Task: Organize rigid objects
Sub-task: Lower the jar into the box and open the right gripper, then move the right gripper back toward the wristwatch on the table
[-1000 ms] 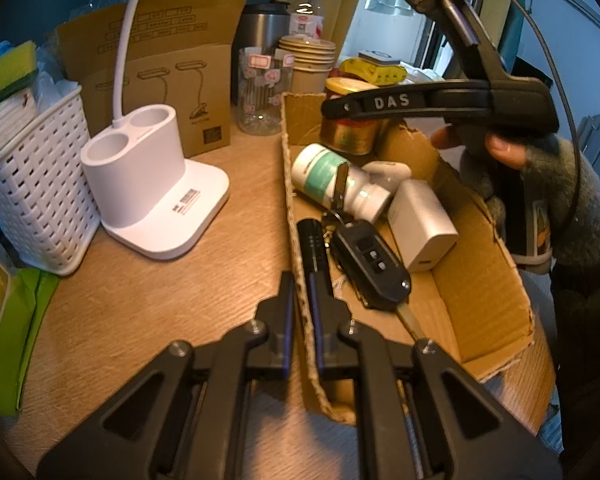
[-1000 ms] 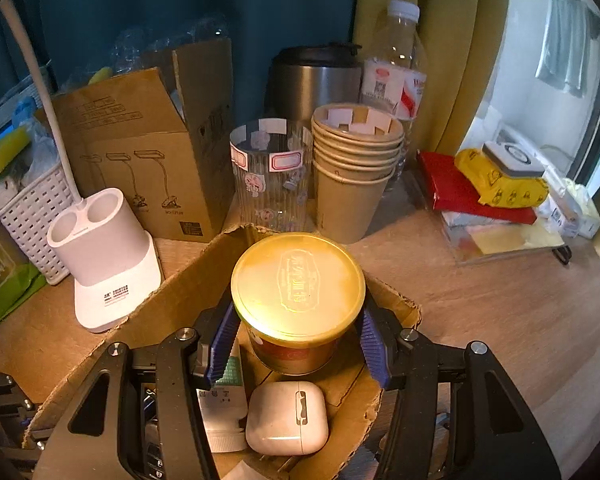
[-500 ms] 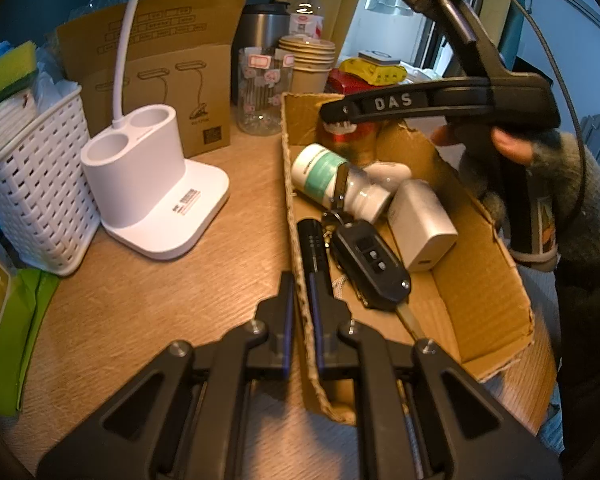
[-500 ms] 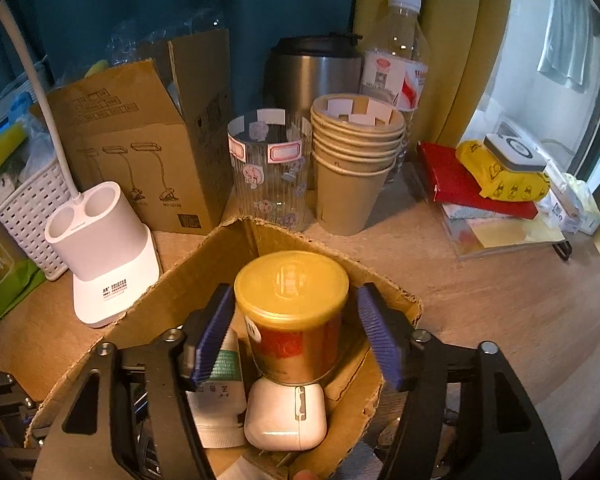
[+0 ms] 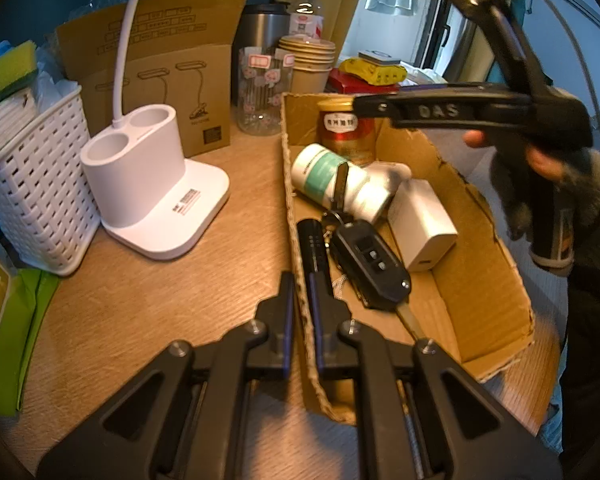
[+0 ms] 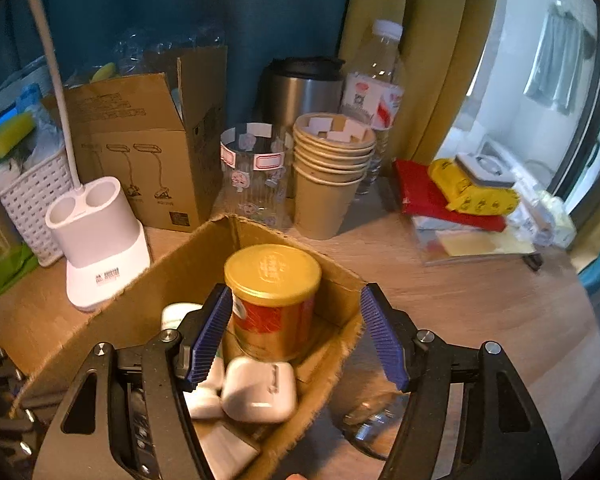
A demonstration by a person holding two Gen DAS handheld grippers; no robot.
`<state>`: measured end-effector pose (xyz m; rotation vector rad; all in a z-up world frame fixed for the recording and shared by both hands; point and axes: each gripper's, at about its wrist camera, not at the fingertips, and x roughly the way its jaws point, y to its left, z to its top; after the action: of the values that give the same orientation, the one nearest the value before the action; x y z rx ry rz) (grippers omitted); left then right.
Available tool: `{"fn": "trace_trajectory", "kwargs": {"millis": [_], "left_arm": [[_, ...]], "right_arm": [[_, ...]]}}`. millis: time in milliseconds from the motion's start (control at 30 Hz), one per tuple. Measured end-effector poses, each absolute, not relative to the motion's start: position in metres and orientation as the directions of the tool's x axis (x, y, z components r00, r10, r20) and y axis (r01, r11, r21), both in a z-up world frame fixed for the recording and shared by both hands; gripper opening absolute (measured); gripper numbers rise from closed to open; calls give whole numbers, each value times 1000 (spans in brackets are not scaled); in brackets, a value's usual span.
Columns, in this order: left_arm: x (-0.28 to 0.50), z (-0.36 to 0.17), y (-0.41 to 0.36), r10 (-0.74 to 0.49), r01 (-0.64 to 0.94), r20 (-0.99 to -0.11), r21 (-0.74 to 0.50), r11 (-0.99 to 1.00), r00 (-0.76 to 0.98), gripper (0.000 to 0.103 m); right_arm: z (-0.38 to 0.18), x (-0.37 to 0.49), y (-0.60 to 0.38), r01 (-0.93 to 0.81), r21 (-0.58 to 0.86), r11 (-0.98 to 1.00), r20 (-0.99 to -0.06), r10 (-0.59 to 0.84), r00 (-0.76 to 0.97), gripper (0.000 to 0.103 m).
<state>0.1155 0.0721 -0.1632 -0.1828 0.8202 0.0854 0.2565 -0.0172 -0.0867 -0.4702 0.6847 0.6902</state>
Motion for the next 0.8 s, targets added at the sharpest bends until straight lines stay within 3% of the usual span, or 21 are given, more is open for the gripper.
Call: {"fn": "trace_trajectory", "kwargs": {"millis": [233,533,800], "left_arm": [[115,-163,72,5,-146,-733,-129,981,680,10],[115,-163,73,3,-145,-734,-131,981,680,10],[115,-163,73,3,-146,-734,-131,981,680,9]], "right_arm": [[-107,257,-12,-685,-322,654,-719,302,626,70],[-115,261,-7,-696,-284,660,-735,316,600,72],[-83,254,-25,-668,-238,705,-676,373,635,72]]}}
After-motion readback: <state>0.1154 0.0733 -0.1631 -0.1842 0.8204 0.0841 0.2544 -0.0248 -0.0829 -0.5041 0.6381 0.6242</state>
